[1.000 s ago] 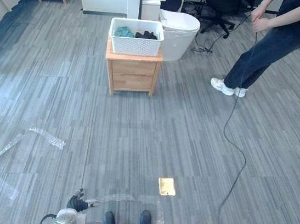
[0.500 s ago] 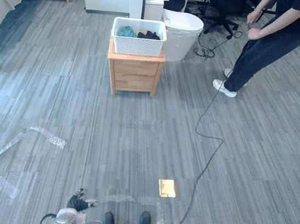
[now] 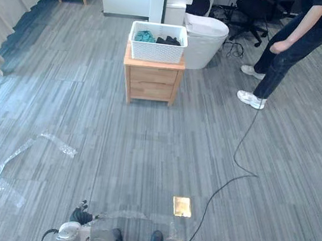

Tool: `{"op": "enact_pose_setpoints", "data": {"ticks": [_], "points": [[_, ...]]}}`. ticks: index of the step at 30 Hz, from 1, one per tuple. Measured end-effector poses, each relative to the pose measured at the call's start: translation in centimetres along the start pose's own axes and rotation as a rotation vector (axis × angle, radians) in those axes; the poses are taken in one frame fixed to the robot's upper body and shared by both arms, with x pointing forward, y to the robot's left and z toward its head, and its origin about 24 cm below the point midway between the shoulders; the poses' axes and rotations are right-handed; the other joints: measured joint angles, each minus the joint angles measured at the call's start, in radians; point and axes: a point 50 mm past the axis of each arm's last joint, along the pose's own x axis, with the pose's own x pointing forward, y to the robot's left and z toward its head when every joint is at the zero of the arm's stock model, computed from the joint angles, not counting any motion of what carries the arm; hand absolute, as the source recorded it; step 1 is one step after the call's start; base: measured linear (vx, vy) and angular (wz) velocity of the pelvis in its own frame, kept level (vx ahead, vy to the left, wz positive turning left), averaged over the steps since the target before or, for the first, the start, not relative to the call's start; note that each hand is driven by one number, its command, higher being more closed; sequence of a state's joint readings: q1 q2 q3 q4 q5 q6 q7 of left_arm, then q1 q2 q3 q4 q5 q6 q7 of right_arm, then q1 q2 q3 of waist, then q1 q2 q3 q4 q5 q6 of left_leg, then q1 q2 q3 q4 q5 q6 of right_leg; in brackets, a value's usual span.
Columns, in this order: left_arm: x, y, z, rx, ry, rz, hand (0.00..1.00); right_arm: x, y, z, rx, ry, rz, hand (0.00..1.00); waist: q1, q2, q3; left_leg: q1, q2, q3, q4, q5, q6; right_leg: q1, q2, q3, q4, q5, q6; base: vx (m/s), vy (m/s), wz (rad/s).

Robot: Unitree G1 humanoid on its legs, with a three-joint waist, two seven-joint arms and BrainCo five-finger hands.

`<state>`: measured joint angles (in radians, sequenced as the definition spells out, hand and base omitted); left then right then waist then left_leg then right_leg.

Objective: Pick up the laundry basket with both hands and put the clothes into the washing machine.

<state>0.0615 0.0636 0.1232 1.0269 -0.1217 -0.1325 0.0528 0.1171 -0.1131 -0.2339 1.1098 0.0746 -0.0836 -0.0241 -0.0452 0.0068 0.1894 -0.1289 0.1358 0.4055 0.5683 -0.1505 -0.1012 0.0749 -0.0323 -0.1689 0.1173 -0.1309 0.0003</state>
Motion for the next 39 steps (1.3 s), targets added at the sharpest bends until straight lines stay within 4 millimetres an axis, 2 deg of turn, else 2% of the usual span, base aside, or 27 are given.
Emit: {"op": "enact_pose_setpoints", "data": {"ticks": [1,3,4,5,7,9,10,11,12,13,14,15,16,17,18,20,23,25,26,28,29,30,32,34,36,37,39], "points": [[0.0,0.0,0.1,-0.028,-0.008,0.006,0.00,0.0,-0.3,-0.1,0.001,0.005,-0.008,0.00,0.005,0.022,0.015,-0.034,0.046,0.043,0.111,0.030,0.028,0.007,0.002,0.001,0.023,-0.024,-0.001,0.05,-0.042,0.09],[0.0,0.0,0.5,-0.046,-0.026,0.006,0.00,0.0,-0.4,0.1,0.001,-0.001,-0.012,0.00,0.007,0.014,0.042,-0.095,0.089,0.063,0.263,0.098,0.017,0.038,-0.011,0.015,0.033,-0.037,-0.015,0.12,-0.006,-0.04],[0.0,0.0,0.6,-0.046,-0.031,0.003,0.00,0.1,-0.7,0.4,-0.003,-0.007,-0.017,0.00,0.007,0.021,0.044,-0.115,0.086,0.059,0.265,0.047,0.030,0.045,-0.022,0.024,0.037,-0.044,-0.016,0.17,0.016,-0.24],[0.0,-0.2,0.6,-0.047,-0.031,-0.006,0.00,0.2,-1.0,0.6,-0.005,-0.010,-0.024,0.00,0.006,0.032,0.045,-0.128,0.069,0.052,0.192,0.006,0.033,0.049,-0.038,0.044,0.041,-0.054,-0.015,0.17,0.038,-0.33],[0.0,-0.3,0.5,-0.049,-0.030,-0.009,0.00,0.2,-1.1,0.8,0.006,-0.015,-0.030,0.00,0.004,0.036,0.047,-0.154,0.019,-0.007,0.014,0.008,0.026,0.047,-0.060,0.062,0.043,-0.066,-0.007,0.13,0.049,-0.31],[0.0,-0.3,0.5,-0.051,-0.030,-0.009,0.00,0.2,-1.4,0.8,0.006,-0.017,-0.035,0.00,0.005,0.045,0.045,-0.163,-0.022,-0.109,-0.327,0.088,-0.020,0.043,-0.064,0.087,0.037,-0.090,0.011,0.23,0.157,-0.43],[0.0,-0.3,0.4,-0.052,-0.028,-0.008,0.00,0.2,-1.6,0.8,0.002,-0.016,-0.040,0.00,0.008,0.056,0.042,-0.161,-0.010,-0.134,-0.407,0.100,-0.027,0.046,-0.051,0.105,0.037,-0.104,0.018,0.26,0.201,-0.59],[-0.1,-0.2,0.2,-0.054,-0.023,-0.004,0.00,0.1,-1.8,0.6,-0.002,-0.012,-0.044,0.00,0.011,0.065,0.036,-0.168,0.009,-0.147,-0.418,0.102,-0.023,0.054,-0.041,0.125,0.039,-0.124,0.028,0.41,0.335,-0.67],[-0.2,0.2,0.0,-0.063,-0.017,0.004,0.00,0.0,-1.9,0.3,-0.003,-0.003,-0.043,0.00,0.012,0.060,0.029,-0.177,0.006,-0.171,-0.366,0.141,0.021,0.066,-0.047,0.153,0.062,-0.173,0.034,0.53,0.426,-0.72],[-0.3,0.9,-0.3,-0.088,-0.013,0.028,0.00,-0.2,-1.6,-0.6,0.003,0.019,-0.035,0.00,0.016,0.027,-0.006,-0.202,-0.032,-0.176,-0.280,0.147,0.057,0.060,-0.091,0.170,0.113,-0.230,0.036,0.58,0.420,-0.61],[-0.4,1.2,-0.3,-0.096,-0.018,0.037,0.00,-0.4,-1.7,-1.3,0.006,0.034,-0.034,0.00,0.019,0.007,-0.025,-0.200,-0.054,-0.169,-0.254,0.143,0.073,0.059,-0.117,0.184,0.168,-0.251,0.058,0.53,0.260,-0.42],[-0.3,1.6,-0.2,-0.092,-0.021,0.049,0.00,-0.4,-1.1,-1.5,0.021,0.038,-0.019,0.00,0.013,-0.033,-0.037,-0.192,-0.095,-0.149,-0.212,0.104,0.107,-0.031,-0.166,0.201,0.402,-0.258,0.086,0.45,0.175,-0.18],[-0.3,1.7,-0.2,-0.087,-0.021,0.050,0.00,-0.4,-0.7,-1.4,0.023,0.034,-0.008,0.00,0.002,-0.043,-0.035,-0.179,-0.111,-0.142,-0.202,0.082,0.113,-0.087,-0.181,0.223,0.528,-0.223,0.108,0.55,0.230,0.05],[-0.3,2.0,-0.1,-0.072,-0.023,0.050,0.00,-0.3,0.0,-1.2,0.029,0.027,0.012,0.00,-0.010,-0.060,-0.029,-0.138,-0.137,-0.132,-0.205,0.053,0.122,-0.174,-0.205,0.251,0.737,-0.120,0.138,0.52,0.218,0.13],[-0.2,2.1,0.0,-0.063,-0.017,0.054,0.00,-0.2,0.4,-0.9,0.032,0.021,0.023,0.00,-0.013,-0.055,-0.011,-0.082,-0.152,-0.126,-0.207,0.025,0.135,-0.236,-0.223,0.237,0.909,-0.087,0.132,0.61,0.205,-0.04],[-0.3,1.9,-0.2,-0.038,-0.009,0.041,0.00,0.0,0.6,0.5,0.016,-0.021,0.031,0.00,-0.010,-0.042,0.012,0.071,-0.152,-0.102,-0.273,-0.008,0.140,-0.289,-0.219,0.151,1.008,-0.133,0.086,0.52,0.104,-0.45],[-0.2,1.1,0.1,-0.009,-0.016,0.008,0.00,0.3,0.5,2.4,-0.030,-0.087,0.044,0.00,-0.018,-0.002,0.024,0.179,-0.130,-0.077,-0.363,-0.007,0.137,-0.350,-0.177,0.034,0.839,-0.209,0.063,0.39,0.014,-0.38],[0.2,-0.3,1.2,-0.022,-0.045,-0.022,0.00,0.5,0.8,4.4,-0.051,-0.146,0.056,0.00,-0.031,0.034,0.048,0.208,-0.090,-0.070,-0.390,-0.008,0.132,-0.426,-0.129,0.011,0.551,-0.191,0.062,0.34,-0.062,-0.14],[0.3,-0.5,1.5,-0.018,-0.052,-0.029,0.00,0.5,0.8,4.8,-0.054,-0.159,0.055,0.00,-0.034,0.042,0.057,0.219,-0.078,-0.070,-0.397,-0.012,0.125,-0.433,-0.121,0.015,0.465,-0.156,0.066,0.26,-0.099,0.03],[0.3,-1.1,1.5,-0.001,-0.052,-0.050,0.00,0.5,0.8,5.5,-0.078,-0.182,0.062,0.00,-0.038,0.037,0.074,0.267,-0.063,-0.064,-0.411,-0.053,0.056,-0.428,-0.123,0.057,0.124,0.041,0.080,0.43,-0.214,0.02],[0.3,-1.1,1.4,0.004,-0.044,-0.051,0.00,0.5,0.9,5.5,-0.081,-0.182,0.065,0.00,-0.036,0.027,0.079,0.281,-0.063,-0.066,-0.409,-0.065,0.038,-0.425,-0.131,0.065,0.104,0.114,0.092,0.46,-0.326,-0.01],[0.3,-1.4,0.7,0.003,-0.018,-0.056,0.00,0.5,0.9,5.6,-0.093,-0.184,0.065,0.00,-0.037,0.025,0.080,0.309,-0.049,-0.073,-0.402,-0.078,0.020,-0.428,-0.120,0.089,0.158,0.188,0.076,0.39,-0.353,0.12],[0.2,-1.9,0.4,0.000,-0.005,-0.066,0.00,0.6,0.9,5.8,-0.120,-0.193,0.066,0.00,-0.045,0.036,0.079,0.317,-0.027,-0.080,-0.346,-0.074,0.016,-0.458,-0.101,0.109,0.278,0.169,0.062,0.42,-0.362,0.14],[0.2,-2.2,0.4,-0.016,-0.005,-0.068,0.00,0.6,0.6,5.9,-0.134,-0.191,0.063,0.00,-0.045,0.050,0.081,0.260,0.038,-0.112,-0.145,-0.044,-0.009,-0.437,-0.090,0.075,0.364,0.075,0.030,0.43,-0.378,0.20],[0.2,-1.9,0.5,-0.050,-0.008,-0.048,0.00,0.5,0.4,5.1,-0.138,-0.166,0.062,0.00,-0.043,0.048,0.082,0.184,0.121,-0.139,0.112,0.074,-0.003,-0.349,-0.075,0.036,0.377,0.022,0.004,0.31,-0.266,0.27],[0.2,-1.9,0.5,-0.055,-0.011,-0.047,0.00,0.5,0.2,4.6,-0.145,-0.155,0.060,0.00,-0.040,0.044,0.085,0.163,0.147,-0.134,0.187,0.094,-0.002,-0.320,-0.071,0.024,0.369,0.010,-0.005,0.22,-0.174,0.15],[0.2,-1.7,0.5,-0.071,-0.013,-0.038,0.00,0.4,-0.4,3.3,-0.153,-0.108,0.047,0.00,-0.038,0.047,0.083,0.106,0.214,-0.042,0.374,0.066,0.036,-0.193,-0.061,-0.007,0.287,-0.009,-0.026,0.27,-0.185,0.20]]}}
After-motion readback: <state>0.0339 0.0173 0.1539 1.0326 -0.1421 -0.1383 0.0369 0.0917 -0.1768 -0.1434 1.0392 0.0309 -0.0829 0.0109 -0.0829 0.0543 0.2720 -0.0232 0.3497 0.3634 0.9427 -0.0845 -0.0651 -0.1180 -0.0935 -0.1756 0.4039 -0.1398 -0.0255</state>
